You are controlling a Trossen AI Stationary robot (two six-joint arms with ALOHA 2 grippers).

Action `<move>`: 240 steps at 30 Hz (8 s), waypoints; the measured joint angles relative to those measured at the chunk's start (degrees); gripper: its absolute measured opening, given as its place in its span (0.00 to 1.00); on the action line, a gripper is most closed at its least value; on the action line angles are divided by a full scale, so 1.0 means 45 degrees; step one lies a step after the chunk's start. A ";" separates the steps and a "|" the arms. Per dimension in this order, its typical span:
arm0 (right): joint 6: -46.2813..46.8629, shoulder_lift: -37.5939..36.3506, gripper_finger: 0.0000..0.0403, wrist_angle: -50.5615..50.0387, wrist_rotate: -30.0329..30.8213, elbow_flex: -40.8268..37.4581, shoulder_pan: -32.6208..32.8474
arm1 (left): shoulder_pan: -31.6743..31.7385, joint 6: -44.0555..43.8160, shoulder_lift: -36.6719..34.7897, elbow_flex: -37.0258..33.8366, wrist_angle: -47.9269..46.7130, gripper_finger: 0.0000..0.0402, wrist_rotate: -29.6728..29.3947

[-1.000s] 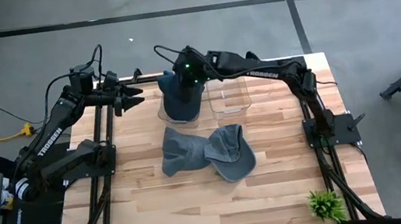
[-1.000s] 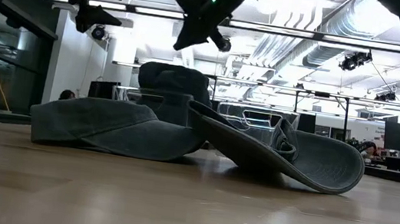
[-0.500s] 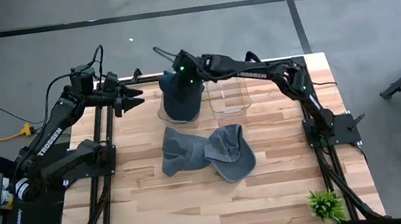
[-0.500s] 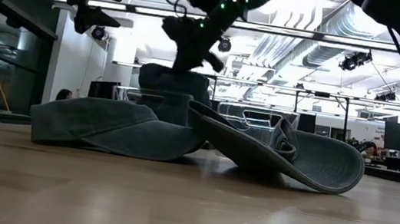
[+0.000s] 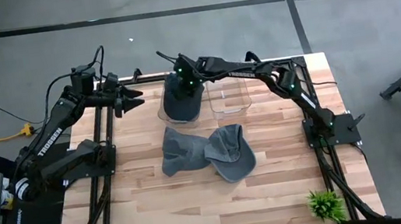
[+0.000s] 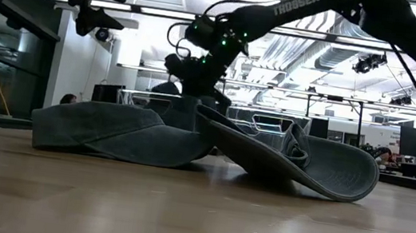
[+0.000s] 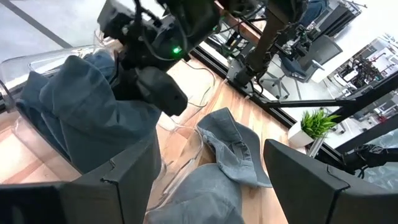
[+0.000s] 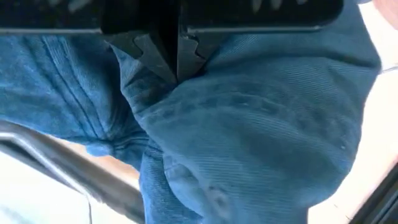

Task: Pick & Place hat
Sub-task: Put the blue cap into the left transparent bin, then put the right gray cap into the right transparent bin

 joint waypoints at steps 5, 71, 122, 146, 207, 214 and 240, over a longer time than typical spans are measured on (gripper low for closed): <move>0.0323 0.0366 0.00 0.0029 -0.0545 0.0000 -0.0025 | 0.0000 0.0000 0.0000 0.0000 -0.0001 0.68 -0.0007; -0.4600 -0.5424 0.00 -0.3182 0.2829 -0.0089 0.5550 | -0.0003 -0.0311 -0.1829 -0.0168 -0.2064 0.68 -0.0003; 0.0918 -0.9024 0.61 0.5719 0.1670 -1.1368 0.8428 | -0.0002 -0.1964 -0.7310 -0.2118 -0.4113 0.68 0.1749; 0.3465 -0.2854 0.59 -0.2176 0.3411 -0.3266 0.9551 | 0.0000 -0.0669 -0.7315 -0.2118 -0.4963 0.68 0.2161; 0.6000 -0.2668 0.19 -0.1478 0.2994 -0.6979 0.8524 | -0.0001 0.1180 -0.7310 -0.2113 -0.6088 0.68 0.1319; 0.6185 -0.2677 0.06 -0.2000 0.3142 -0.6482 0.8592 | -0.0002 0.0932 -0.7310 -0.2108 -0.6088 0.68 0.1319; 0.7427 -0.2736 0.06 -0.6863 0.4147 -0.1639 0.9401 | -0.0003 0.0840 -0.7310 -0.2108 -0.6093 0.68 0.1372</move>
